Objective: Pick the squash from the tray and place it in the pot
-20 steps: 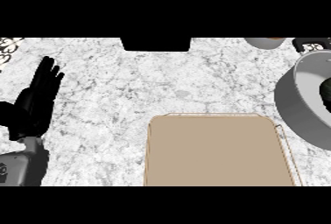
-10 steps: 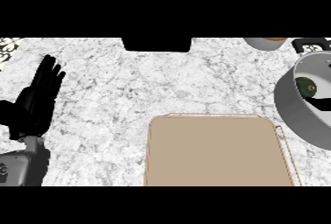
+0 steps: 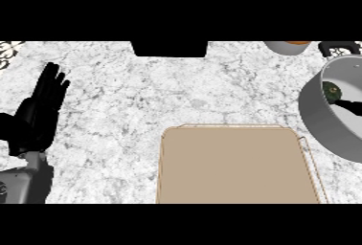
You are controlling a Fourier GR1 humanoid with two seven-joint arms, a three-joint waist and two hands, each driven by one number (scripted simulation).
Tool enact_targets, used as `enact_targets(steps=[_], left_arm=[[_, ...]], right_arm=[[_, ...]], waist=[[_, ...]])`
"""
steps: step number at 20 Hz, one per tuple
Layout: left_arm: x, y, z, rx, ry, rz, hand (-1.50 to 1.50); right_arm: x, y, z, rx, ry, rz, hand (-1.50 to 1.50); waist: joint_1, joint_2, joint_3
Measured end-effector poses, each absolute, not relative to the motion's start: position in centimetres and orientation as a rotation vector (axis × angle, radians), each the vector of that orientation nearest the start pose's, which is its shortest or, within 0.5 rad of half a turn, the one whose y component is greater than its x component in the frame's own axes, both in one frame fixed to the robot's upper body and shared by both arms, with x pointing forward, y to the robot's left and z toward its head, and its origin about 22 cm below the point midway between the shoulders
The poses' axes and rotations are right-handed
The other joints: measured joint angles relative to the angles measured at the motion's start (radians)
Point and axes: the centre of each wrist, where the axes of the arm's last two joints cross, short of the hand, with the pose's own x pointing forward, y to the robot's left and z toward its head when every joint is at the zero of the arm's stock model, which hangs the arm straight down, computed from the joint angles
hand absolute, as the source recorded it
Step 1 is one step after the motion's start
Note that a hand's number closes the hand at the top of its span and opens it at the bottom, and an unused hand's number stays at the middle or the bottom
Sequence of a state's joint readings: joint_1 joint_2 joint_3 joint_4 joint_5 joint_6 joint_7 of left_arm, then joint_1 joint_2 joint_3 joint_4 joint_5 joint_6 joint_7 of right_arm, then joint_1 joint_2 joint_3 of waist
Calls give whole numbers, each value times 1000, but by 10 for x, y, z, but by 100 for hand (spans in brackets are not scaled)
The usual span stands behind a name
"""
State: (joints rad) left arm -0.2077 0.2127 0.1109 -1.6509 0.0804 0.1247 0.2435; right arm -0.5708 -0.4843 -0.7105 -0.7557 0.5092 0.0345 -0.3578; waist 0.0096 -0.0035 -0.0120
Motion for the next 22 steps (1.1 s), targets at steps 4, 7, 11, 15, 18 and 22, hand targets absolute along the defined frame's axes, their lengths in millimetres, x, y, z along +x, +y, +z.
enact_targets(steps=[4, 7, 11, 15, 18, 22], left_arm=[[286, 275, 87, 187, -1615, 63, 0], [286, 272, 83, 195, -1618, 64, 0], [284, 276, 89, 197, -1619, 67, 0], [283, 277, 83, 191, -1616, 63, 0], [284, 284, 83, 194, -1617, 61, 0], [286, 281, 85, 190, -1615, 67, 0]], right_arm=[[323, -479, 66, -721, -1657, -36, -150], [307, -504, 74, -691, -1669, -94, -150], [276, -541, 78, -661, -1675, -144, -150], [246, -569, 80, -646, -1675, -149, -150], [228, -584, 82, -632, -1675, -142, -150], [207, -599, 87, -622, -1680, -125, -150]], waist=[[-2, 3, 4], [-4, 4, 8], [-4, 5, 11], [-2, 7, 13], [0, 8, 14], [0, 8, 14]])
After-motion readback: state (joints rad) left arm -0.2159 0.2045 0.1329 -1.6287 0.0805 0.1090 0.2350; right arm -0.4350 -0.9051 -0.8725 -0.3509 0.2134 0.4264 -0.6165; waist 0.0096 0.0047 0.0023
